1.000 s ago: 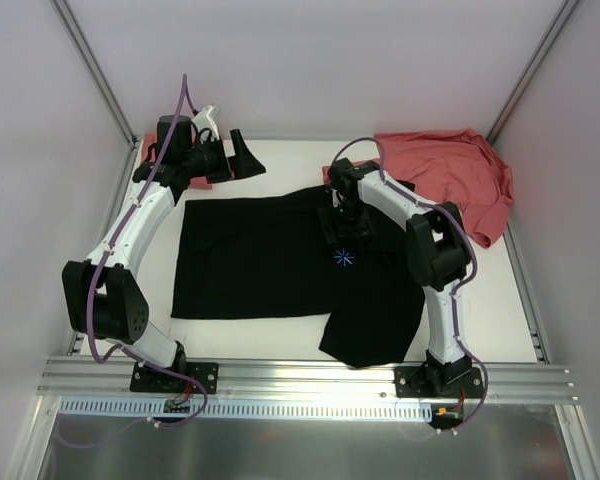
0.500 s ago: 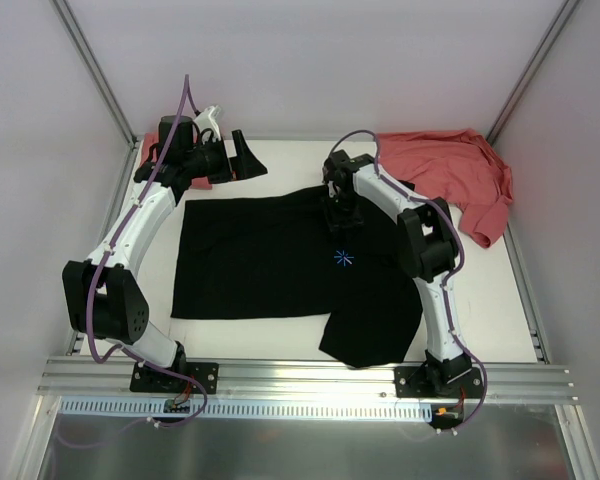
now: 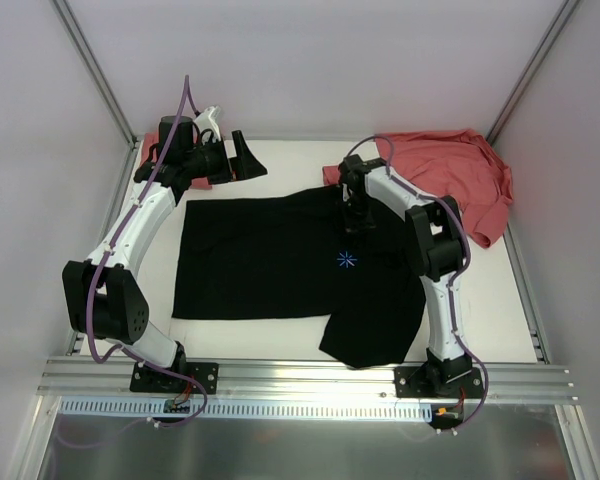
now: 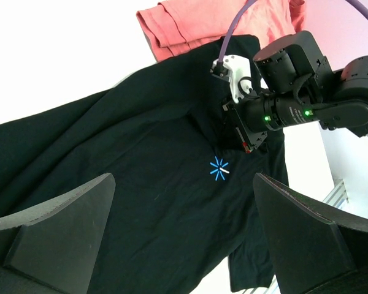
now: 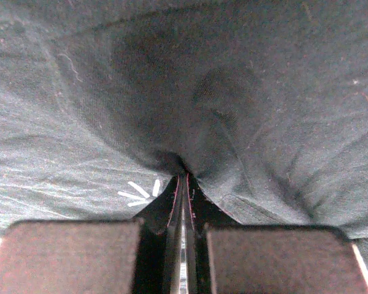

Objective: Fold and stack the t-shirts
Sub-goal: Fold the flattened tshirt in 1/3 of the way, then grap the side of the flattened tshirt closest away from the robot with both arms

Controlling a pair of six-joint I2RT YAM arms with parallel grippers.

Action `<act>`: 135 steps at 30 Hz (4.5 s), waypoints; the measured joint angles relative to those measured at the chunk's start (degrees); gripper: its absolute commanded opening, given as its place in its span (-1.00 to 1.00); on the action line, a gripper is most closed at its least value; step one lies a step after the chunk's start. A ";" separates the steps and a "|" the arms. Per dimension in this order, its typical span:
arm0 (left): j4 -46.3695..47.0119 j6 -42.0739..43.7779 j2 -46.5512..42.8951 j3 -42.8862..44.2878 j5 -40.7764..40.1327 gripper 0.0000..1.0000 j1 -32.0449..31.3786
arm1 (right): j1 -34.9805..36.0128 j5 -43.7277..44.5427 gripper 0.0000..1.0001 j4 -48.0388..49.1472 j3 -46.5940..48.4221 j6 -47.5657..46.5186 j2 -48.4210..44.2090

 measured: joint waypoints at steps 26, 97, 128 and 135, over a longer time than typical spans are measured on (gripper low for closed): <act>0.07 -0.59 2.01 0.85 0.00 0.97 -0.04 | -0.24 0.31 0.35 -4.83 -8.57 -1.05 -13.51; -50.86 -2.40 42.25 23.28 -30.01 0.97 -8.11 | -4.59 0.83 0.99 -13.49 4.39 3.96 5.09; -37.42 -0.44 46.95 38.32 -27.58 0.97 -1.77 | -14.84 -7.41 0.99 -8.55 20.94 8.94 11.28; -36.20 -1.88 29.05 23.82 -20.70 0.98 -1.62 | -15.34 -8.26 0.99 -5.95 3.10 8.94 -6.25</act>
